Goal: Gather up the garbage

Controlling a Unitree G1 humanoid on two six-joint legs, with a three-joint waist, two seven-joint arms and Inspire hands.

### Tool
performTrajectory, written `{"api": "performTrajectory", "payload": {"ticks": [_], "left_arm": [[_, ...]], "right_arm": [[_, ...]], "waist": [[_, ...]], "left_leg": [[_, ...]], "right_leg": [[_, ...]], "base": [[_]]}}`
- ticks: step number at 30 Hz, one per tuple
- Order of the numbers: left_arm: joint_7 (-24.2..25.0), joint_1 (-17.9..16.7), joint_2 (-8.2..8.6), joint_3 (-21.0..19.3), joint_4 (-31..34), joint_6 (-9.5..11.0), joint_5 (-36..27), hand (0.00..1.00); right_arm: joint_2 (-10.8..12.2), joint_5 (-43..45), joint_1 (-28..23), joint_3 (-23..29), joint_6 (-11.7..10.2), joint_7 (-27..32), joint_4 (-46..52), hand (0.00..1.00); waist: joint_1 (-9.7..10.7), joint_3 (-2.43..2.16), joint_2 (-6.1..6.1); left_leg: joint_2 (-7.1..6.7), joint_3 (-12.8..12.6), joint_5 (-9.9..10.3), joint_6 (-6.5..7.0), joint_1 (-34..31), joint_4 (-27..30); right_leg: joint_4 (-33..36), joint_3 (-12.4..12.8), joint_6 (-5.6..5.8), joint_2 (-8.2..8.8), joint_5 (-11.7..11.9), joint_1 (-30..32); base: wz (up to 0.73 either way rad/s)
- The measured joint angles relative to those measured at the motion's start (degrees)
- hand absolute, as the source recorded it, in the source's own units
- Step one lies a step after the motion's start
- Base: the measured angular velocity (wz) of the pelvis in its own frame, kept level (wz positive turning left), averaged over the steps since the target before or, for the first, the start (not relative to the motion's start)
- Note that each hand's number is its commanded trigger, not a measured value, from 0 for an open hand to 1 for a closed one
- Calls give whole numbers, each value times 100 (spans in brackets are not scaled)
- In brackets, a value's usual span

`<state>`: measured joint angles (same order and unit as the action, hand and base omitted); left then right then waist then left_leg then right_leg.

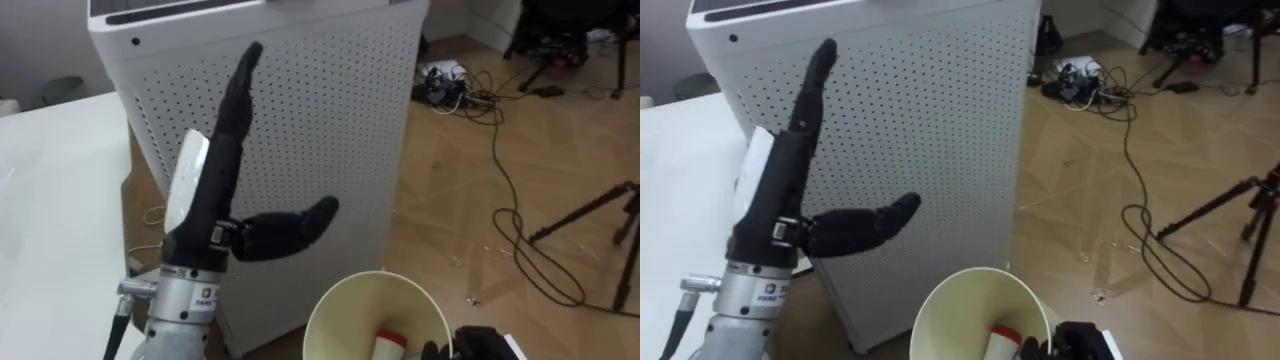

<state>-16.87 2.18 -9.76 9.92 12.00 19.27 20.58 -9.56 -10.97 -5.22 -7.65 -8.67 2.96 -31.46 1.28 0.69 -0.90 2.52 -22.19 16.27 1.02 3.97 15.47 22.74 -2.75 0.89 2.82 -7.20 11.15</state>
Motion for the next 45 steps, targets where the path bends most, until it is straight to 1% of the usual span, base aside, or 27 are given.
{"api": "performTrajectory", "payload": {"ticks": [2, 4, 7, 9, 10, 12, 13, 14, 15, 16, 18, 19, 20, 21, 22, 23, 25, 26, 27, 30, 33, 35, 37, 38, 39, 42, 45], "left_arm": [[-127, -1, -11, -30, 0, 4, 54, 0], [-207, -2, -8, -36, 0, 11, 201, 0], [-312, -3, -9, -68, 1, 42, 304, 0], [-375, -3, -14, -98, 1, 60, 393, 0], [-400, -5, -16, -114, 0, 61, 387, 0], [-417, -44, -62, -165, -4, 61, 389, 0], [-434, -65, -70, -180, -14, 61, 398, 0], [-475, -73, -57, -162, -28, 81, 411, 0], [-518, -83, -43, -143, -53, 126, 385, 0], [-600, -58, -30, -95, -134, 218, 368, 0], [-695, -59, 8, -70, -228, 341, 378, 0], [-809, -59, 8, -89, -267, 407, 425, 0], [-914, -73, 17, -109, -306, 440, 510, 0], [-954, -105, 22, -134, -314, 451, 571, 0], [-1000, -187, 17, -204, -312, 482, 749, 0], [-1008, -205, 1, -217, -309, 487, 792, 0], [-1010, -212, -27, -218, -310, 491, 835, 0], [-1014, -228, -41, -225, -310, 492, 835, 0], [-1037, -249, -67, -250, -316, 503, 815, 0], [-1092, -190, -83, -254, -280, 593, 859, 0], [-1132, -156, -82, -262, -273, 624, 884, 0], [-1174, 58, -94, -260, -270, 625, 876, 0], [-1283, 232, -117, -272, -270, 629, 895, 0], [-1424, 277, -126, -288, -269, 630, 944, 0], [-1498, 285, -128, -299, -269, 628, 962, 0], [-1702, 366, -148, -288, -266, 686, 1090, 0], [-1888, 516, -161, -185, -233, 736, 1443, 0]], "right_arm": [[9, -25, 0, -3, 0, -75, -4, 100], [3, 2, 0, 2, 0, -127, -6, 100], [-29, 2, 1, -7, 0, -302, -39, 100], [-28, -21, 0, -39, 0, -405, -43, 100], [-26, -44, -1, -77, 0, -470, -44, 100], [-23, -39, -4, -239, 0, -505, -46, 100], [-25, -31, -5, -278, -8, -519, -69, 100], [-43, -32, 1, -274, -14, -501, -185, 100], [-63, -49, 3, -266, -14, -489, -261, 100], [-117, -118, 1, -248, -14, -439, -343, 100], [-213, -171, -5, -242, -12, -362, -416, 100], [-226, -170, -10, -245, -12, -339, -485, 100], [-222, -168, -20, -245, -12, -348, -563, 100], [-221, -158, -24, -244, -12, -368, -590, 100], [-218, -147, -61, -242, -12, -379, -597, 100], [-217, -145, -68, -242, -12, -374, -600, 100], [-236, -152, -64, -236, -12, -315, -602, 100], [-236, -142, -66, -237, -12, -303, -609, 100], [-235, -101, -74, -241, -12, -294, -610, 100], [-257, -96, -104, -237, -13, -301, -585, 100], [-260, -98, -98, -235, -12, -311, -558, 100], [-197, -99, -102, -249, -12, -309, -557, 100], [-177, -102, -106, -247, -12, -311, -497, 100], [-166, -69, -97, -247, -12, -319, -431, 100], [-157, -19, -90, -247, -12, -314, -392, 100], [-186, 25, -188, -239, -13, -307, -81, 100], [-181, 40, -179, -246, -13, -296, -70, 100]], "waist": [[-4, 4, -3], [-4, 12, 13], [-47, 32, 47], [-175, 27, 75], [-212, 30, 98], [-284, 34, 206], [-260, 48, 217], [-281, 63, 206], [-294, 67, 228], [-288, 71, 233], [-327, 67, 214], [-401, 64, 209], [-497, 62, 232], [-505, 60, 231], [-458, -15, 174], [-432, -32, 208], [-473, 10, 281], [-481, 11, 282], [-470, 18, 296], [-447, 13, 290], [-449, 2, 280], [-410, 10, 271], [-362, 24, 237], [-335, 28, 180], [-335, 30, 152], [-279, 34, 59], [-277, 36, 52]], "left_leg": [[61, 4, 46, 10, -19, 6], [81, -14, 52, 1, -6, 7], [130, -111, 75, -45, 69, 38], [223, -252, 150, -110, 70, 166], [312, -315, 266, -165, 33, 414], [488, -289, 320, -232, -196, 1241], [694, -44, 260, -196, -561, 2150], [732, 425, 142, -154, -970, 2906], [648, 592, 182, -115, -1107, 2967], [446, 848, 230, -51, -1444, 2814], [260, 1048, 101, -189, -1919, 2119], [251, 1183, -191, -278, -2145, 1393], [256, 1365, -695, -277, -2268, 869], [248, 1453, -886, -283, -2303, 721], [182, 1461, -1134, -167, -2310, 723], [122, 1439, -1173, -109, -2302, 725], [54, 1323, -1232, -23, -2312, 862], [46, 1312, -1207, 91, -2301, 942], [1, 1290, -1040, 198, -2249, 1087], [-190, 1271, -637, 329, -2167, 1374], [-441, 1157, -284, 468, -2003, 1565], [-567, 1141, 4, 577, -1824, 1759], [-625, 1187, 140, 645, -1653, 1789], [-622, 1220, 211, 672, -1525, 1731], [-620, 1248, 226, 678, -1462, 1676], [-587, 1395, 216, 672, -1246, 1368], [-528, 1523, 188, 611, -1081, 1169]], "right_leg": [[-12, -359, -68, 58, 48, 20], [-14, -545, -92, 87, 62, 15], [-6, -533, -123, 21, 42, 8], [32, -658, -209, -28, -1, 30], [137, -838, -285, -32, -80, 37], [261, -835, -369, -40, -280, 11], [275, -698, -434, -89, -380, -92], [278, -631, -441, -133, -457, -216], [273, -607, -419, -128, -506, -276], [259, -545, -342, -102, -593, -358], [208, -471, -281, -63, -635, -442], [238, -391, -239, -56, -688, -460], [382, -332, -190, 4, -820, -406], [477, -346, -141, 60, -900, -400], [653, -438, -25, 149, -1065, -351], [706, -466, 25, 207, -1130, -339], [669, -461, 147, 330, -1183, -389], [659, -426, 145, 333, -1189, -432], [617, -402, 194, 406, -1242, -573], [616, -633, 385, 712, -1431, -845], [1437, -717, 493, 1073, -1542, -774], [2473, -660, 421, 1343, -1293, -498], [2910, -683, 391, 1456, -956, -408], [2979, -679, 401, 1458, -790, -420], [2968, -682, 407, 1447, -812, -414], [2454, -650, 433, 1215, -1123, -260], [911, -624, 387, 906, -1028, -209]], "base": [[-24], [-8], [-17], [-37], [-34], [-24], [-9], [-4], [14], [11], [-10], [-47], [-52], [-34], [-6], [8], [-5], [-18], [0], [11], [7], [17], [17], [5], [0], [11], [23]]}}
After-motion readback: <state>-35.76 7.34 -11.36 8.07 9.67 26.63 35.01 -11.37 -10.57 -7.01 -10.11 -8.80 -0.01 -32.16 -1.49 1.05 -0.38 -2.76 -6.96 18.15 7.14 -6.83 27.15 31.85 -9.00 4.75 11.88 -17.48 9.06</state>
